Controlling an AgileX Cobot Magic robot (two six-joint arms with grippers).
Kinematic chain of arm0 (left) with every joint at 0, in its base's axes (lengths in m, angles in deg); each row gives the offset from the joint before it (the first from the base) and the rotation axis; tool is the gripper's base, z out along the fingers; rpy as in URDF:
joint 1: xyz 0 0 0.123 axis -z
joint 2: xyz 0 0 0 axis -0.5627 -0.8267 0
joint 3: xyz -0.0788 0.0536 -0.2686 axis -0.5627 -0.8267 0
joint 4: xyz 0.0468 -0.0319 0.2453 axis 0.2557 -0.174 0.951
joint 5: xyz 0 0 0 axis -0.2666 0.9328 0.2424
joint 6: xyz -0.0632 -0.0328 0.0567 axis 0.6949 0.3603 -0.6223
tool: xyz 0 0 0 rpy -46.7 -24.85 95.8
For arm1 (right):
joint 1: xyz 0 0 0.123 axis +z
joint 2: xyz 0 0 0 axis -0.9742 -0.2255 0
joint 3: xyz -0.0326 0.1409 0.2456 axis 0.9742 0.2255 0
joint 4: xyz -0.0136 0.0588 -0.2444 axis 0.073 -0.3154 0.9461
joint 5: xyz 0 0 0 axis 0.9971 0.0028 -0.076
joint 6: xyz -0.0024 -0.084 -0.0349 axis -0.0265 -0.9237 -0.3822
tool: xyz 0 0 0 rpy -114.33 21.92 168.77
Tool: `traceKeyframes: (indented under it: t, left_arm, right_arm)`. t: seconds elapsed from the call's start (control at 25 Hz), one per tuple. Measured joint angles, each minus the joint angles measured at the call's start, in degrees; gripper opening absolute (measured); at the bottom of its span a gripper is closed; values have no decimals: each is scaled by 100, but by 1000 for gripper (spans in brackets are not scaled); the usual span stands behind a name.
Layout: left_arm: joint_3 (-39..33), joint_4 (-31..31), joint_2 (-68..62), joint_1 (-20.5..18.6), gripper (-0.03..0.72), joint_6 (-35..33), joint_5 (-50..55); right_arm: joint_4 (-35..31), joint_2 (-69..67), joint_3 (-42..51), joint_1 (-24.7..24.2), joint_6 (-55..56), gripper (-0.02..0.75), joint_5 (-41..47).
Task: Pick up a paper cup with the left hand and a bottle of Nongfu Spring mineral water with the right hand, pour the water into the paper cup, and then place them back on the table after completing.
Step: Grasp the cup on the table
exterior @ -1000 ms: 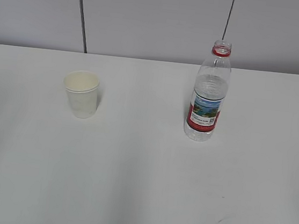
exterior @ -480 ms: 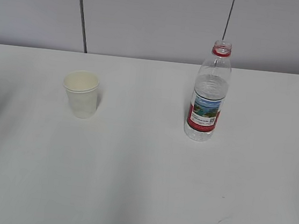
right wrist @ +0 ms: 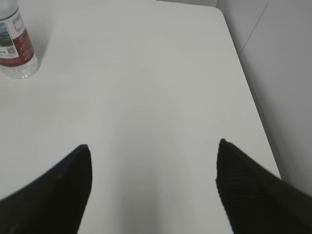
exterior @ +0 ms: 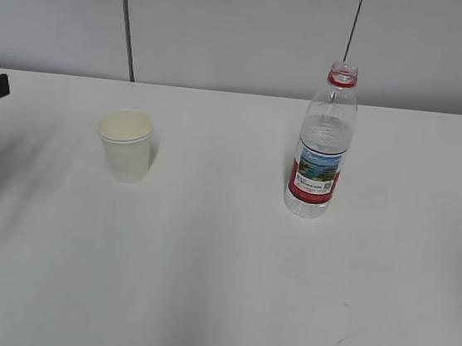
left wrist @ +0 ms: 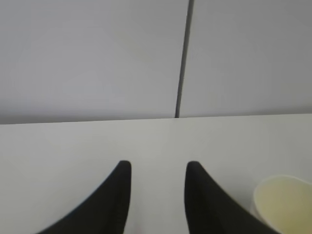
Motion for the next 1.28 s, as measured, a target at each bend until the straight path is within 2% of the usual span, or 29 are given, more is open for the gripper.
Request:
traceKeyframes:
  t: [0.12,0.36,0.6,1.0,1.28]
  left_arm:
    - [-121,163,-259,0,239,66,-399]
    - [-444,226,-664,0,242,88,-1173]
    - [-832,267,-862,0,242,92,-1889]
    - [-1321,347,-862,0,242,92,-2068]
    - [-1353,1223,-1155,0,242,92,-2658]
  right_arm:
    - [-84,-836,-93,0,0,587,-923]
    - [-160,-2392,-11,0,0,587,-3598]
    - [-160,-3690,491,0,169,587,-6181]
    - [-74,-5206,1156,0,600,587,-8546]
    - [40,-6244,1268,0,769,587,-9713]
